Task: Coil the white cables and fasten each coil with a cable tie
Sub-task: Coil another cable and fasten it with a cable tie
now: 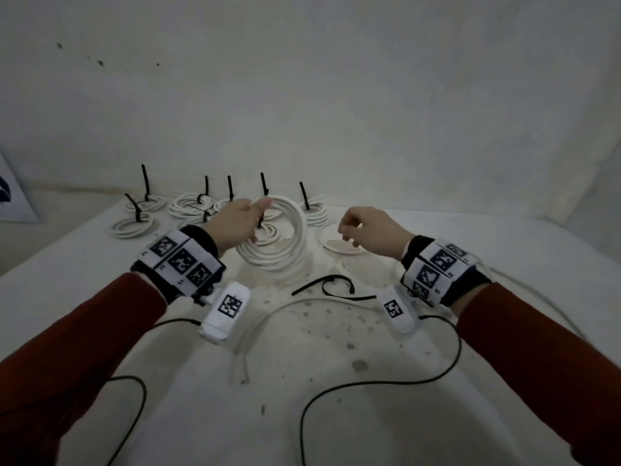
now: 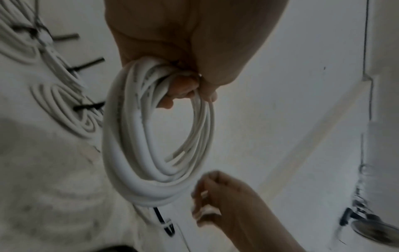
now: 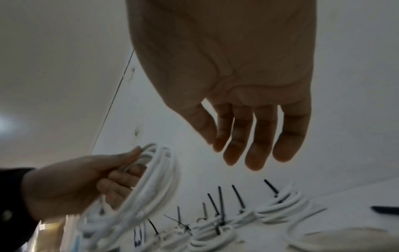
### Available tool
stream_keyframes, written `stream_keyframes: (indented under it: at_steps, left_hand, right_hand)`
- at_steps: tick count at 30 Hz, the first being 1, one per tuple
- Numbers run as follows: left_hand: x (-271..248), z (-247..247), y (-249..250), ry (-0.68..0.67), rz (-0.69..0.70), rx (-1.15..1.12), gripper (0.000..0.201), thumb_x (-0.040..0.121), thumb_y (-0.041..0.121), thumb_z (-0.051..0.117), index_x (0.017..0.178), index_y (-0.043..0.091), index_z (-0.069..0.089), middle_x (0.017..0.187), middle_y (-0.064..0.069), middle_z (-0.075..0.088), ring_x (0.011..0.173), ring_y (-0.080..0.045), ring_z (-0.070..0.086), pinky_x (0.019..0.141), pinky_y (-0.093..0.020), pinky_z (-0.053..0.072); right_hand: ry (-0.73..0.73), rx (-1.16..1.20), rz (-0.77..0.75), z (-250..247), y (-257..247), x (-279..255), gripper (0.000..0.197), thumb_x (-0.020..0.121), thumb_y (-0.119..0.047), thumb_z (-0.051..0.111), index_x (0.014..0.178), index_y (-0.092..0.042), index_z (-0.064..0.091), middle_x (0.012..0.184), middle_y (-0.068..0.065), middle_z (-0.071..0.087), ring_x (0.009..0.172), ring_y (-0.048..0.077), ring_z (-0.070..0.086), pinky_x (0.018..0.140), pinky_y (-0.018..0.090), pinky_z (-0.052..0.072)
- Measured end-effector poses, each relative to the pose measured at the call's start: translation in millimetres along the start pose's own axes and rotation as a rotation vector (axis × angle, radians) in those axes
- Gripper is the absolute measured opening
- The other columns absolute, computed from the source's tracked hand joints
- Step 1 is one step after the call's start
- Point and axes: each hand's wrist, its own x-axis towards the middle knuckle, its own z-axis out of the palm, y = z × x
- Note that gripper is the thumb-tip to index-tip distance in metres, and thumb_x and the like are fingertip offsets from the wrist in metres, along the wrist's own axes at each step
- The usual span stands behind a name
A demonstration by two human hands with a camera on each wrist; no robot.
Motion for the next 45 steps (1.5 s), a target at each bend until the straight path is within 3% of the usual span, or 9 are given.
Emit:
stream_keyframes:
  at_steps: [7,15,19,22,25,29,37,41,45]
  left_hand:
    - [11.9,-16.3,-14.4,0.039,-0.176,-0.225,0.039,0.099,0.035,0.044,0.068,0.011,0.044,0.045,0.003,0.034,0.030,-0.007,0.035,0.043,-0.023,0.043]
    - [19.7,1.0,-4.5,0.011,-0.173,-0.307,0.039,0.100,0.032,0.043,0.066,0.012,0.041,0.034,0.009,0.033,0.029,-0.006,0.033,0.038,-0.017,0.041]
    - [23.9,-2.1,-4.4,0.059,-0.164,-0.261,0.042,0.099,0.035,0.043,0.065,0.011,0.042,0.042,0.003,0.035,0.030,-0.007,0.036,0.051,-0.027,0.043]
    - [27.7,-6.7,-7.9,0.137,-0.130,-0.141,0.047,0.099,0.040,0.041,0.062,0.011,0.042,0.053,-0.003,0.037,0.032,-0.010,0.043,0.068,-0.038,0.043]
    - [31.6,-6.7,-8.1,0.199,-0.093,-0.016,0.049,0.099,0.041,0.039,0.063,0.008,0.041,0.056,-0.004,0.040,0.046,-0.019,0.048,0.068,-0.037,0.041]
    - [37.2,1.7,-5.5,0.223,-0.081,0.090,0.052,0.098,0.046,0.034,0.088,-0.001,0.053,0.067,-0.008,0.048,0.066,-0.028,0.055,0.069,-0.035,0.039]
    - [31.3,36.4,22.2,0.204,0.093,-0.029,0.043,0.099,0.039,0.040,0.076,0.004,0.047,0.065,-0.007,0.046,0.058,-0.017,0.048,0.040,-0.009,0.035]
    - [27.8,48.6,21.5,0.134,0.130,-0.084,0.041,0.097,0.041,0.042,0.075,0.009,0.053,0.058,-0.001,0.045,0.046,-0.011,0.049,0.048,-0.019,0.041]
    - [26.3,52.6,16.6,0.009,0.137,-0.131,0.038,0.095,0.042,0.045,0.081,0.012,0.064,0.053,0.006,0.043,0.041,-0.008,0.046,0.059,-0.036,0.045]
  right_hand:
    - [-0.438,-0.530,-0.151,5.0,18.6,-20.7,0.024,0.088,-0.009,0.061,0.103,-0.026,0.070,0.102,-0.004,0.049,0.080,0.008,0.047,0.076,0.023,0.039]
    - [-0.465,-0.651,-0.250,30.9,15.3,1.7,0.018,0.081,-0.017,0.074,0.099,-0.014,0.071,0.110,0.005,0.043,0.103,0.025,0.050,0.081,0.028,0.042]
    - [-0.322,-0.440,-0.270,15.2,17.6,6.4,0.016,0.081,-0.022,0.075,0.095,-0.014,0.072,0.107,0.003,0.056,0.097,0.019,0.055,0.076,0.020,0.039]
    - [-0.112,-0.140,-0.257,-15.6,7.2,-0.6,0.008,0.081,-0.020,0.075,0.087,-0.017,0.070,0.082,-0.009,0.065,0.075,0.004,0.059,0.067,0.009,0.041]
    - [-0.002,0.302,-0.216,-39.8,-11.2,-16.0,0.006,0.083,-0.006,0.072,0.081,-0.010,0.068,0.072,-0.001,0.069,0.063,0.005,0.060,0.067,0.014,0.049]
    - [-0.043,0.661,-0.229,-42.1,-32.1,-26.6,0.002,0.084,0.003,0.065,0.084,0.001,0.065,0.073,0.015,0.067,0.062,0.014,0.064,0.067,0.023,0.056]
    - [0.151,0.642,-0.201,3.7,-37.7,10.3,0.015,0.076,-0.003,0.077,0.073,-0.013,0.066,0.069,0.009,0.070,0.063,0.017,0.068,0.065,0.029,0.056]
    - [0.422,0.526,-0.286,3.7,-33.6,21.5,0.016,0.072,-0.016,0.083,0.074,-0.025,0.070,0.079,-0.007,0.060,0.060,0.006,0.048,0.061,0.014,0.039]
    - [0.435,0.515,-0.258,2.2,-23.2,24.6,0.015,0.071,-0.024,0.082,0.078,-0.032,0.071,0.093,-0.006,0.048,0.072,0.002,0.044,0.065,0.014,0.038]
